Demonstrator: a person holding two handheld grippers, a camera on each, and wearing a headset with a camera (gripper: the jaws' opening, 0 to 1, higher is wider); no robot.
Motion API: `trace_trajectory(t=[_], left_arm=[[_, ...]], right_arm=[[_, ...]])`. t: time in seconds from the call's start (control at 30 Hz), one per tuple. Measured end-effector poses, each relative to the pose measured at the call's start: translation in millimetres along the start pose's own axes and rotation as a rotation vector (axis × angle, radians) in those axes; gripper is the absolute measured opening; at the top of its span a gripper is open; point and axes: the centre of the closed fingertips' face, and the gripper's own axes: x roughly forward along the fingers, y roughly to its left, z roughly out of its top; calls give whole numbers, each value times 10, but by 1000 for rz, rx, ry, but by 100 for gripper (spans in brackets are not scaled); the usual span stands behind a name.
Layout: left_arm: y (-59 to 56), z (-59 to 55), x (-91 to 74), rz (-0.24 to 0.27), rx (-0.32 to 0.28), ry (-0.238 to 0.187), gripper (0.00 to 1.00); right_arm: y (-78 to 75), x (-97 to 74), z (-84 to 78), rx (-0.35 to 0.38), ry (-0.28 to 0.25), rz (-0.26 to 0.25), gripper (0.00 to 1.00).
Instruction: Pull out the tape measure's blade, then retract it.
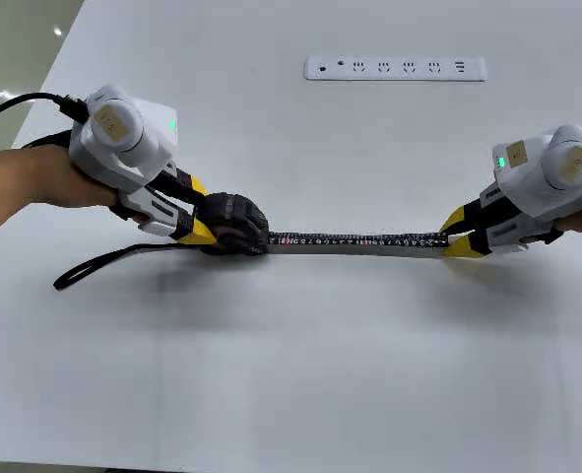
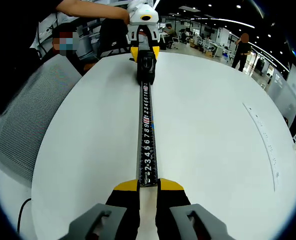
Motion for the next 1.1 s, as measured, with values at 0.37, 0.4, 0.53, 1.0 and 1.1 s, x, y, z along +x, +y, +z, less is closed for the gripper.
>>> trace_trajectory(t=[0.37, 0.4, 0.53, 1.0, 1.1], left_arm=[[4, 1, 5, -3, 3, 8, 23], [3, 2, 6, -3, 4, 9, 23], [1, 3, 10, -3, 8, 13, 23], [-3, 5, 21, 1, 4, 9, 25], [-17, -1, 27, -4, 5, 14, 25]], right_arm=[[-9, -60, -125, 8, 31, -8, 7], [-7, -58, -129, 11, 30, -8, 7], [8, -46, -132, 20, 31, -3, 7], [19, -39, -118, 44, 33, 10, 10], [20, -66, -199, 43, 78, 9, 11]])
